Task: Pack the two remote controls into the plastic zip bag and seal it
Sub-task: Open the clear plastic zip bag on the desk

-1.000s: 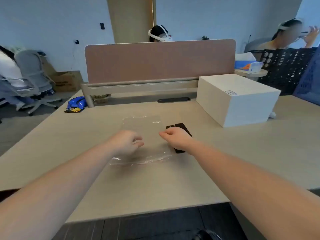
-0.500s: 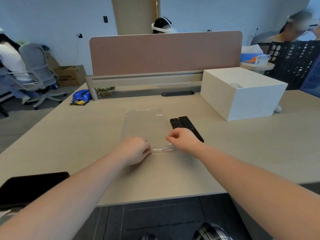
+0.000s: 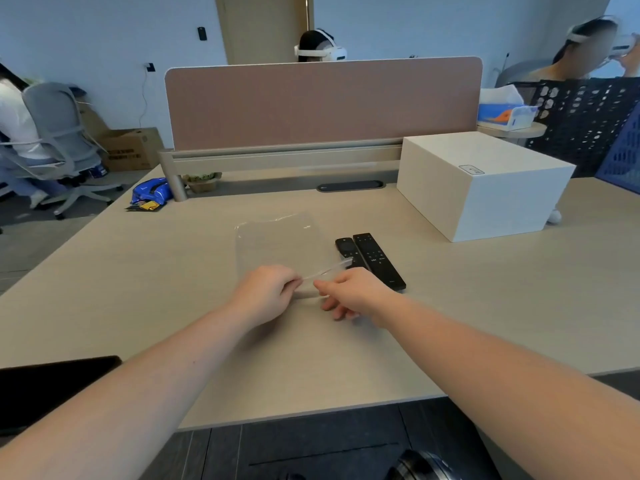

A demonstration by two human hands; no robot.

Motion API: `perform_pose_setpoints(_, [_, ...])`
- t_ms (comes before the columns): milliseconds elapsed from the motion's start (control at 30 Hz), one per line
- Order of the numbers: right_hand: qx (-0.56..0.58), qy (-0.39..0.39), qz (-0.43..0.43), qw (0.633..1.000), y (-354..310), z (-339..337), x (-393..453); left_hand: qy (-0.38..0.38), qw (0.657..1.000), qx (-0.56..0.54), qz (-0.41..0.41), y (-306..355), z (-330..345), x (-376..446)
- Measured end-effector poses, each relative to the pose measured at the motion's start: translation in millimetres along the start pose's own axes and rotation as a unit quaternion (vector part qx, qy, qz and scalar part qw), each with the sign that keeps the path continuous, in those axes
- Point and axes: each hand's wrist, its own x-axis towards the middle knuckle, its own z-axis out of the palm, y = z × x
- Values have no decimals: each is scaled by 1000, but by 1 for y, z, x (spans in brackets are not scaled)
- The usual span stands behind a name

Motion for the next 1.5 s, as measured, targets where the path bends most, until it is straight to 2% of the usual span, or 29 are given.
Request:
perform_pose_setpoints(167, [82,-1,1,997,-1,6,7,3,999,-13,32,3,1,1])
perform_pose_setpoints(400, [155,23,10,988,2,6,13,-14,997,-74,15,5,5,2])
perform_pose_setpoints(733, [154,50,-25,987,4,7,15,35,996,-77,-4,12,6,0])
perform_pose_setpoints(967, [98,56,-27,993,3,6,15,7,998,-59,-33,16,1,7])
perform_pose_setpoints(1100, [89,57,-2,994,-1,5,16,2,996,-60,-63,16,2,12])
perform_pose_setpoints(1267, [120,71,36,990,2,2,15,52,987,-92,-121,2,-8,17])
perform_pose_setpoints(1400, [124,78,24,989,2,4,16,40,987,-146,-62,12,-11,10])
perform_pose_setpoints(1500, [118,87,18,989,2,6,18,8,995,-101,-11,17,-10,12])
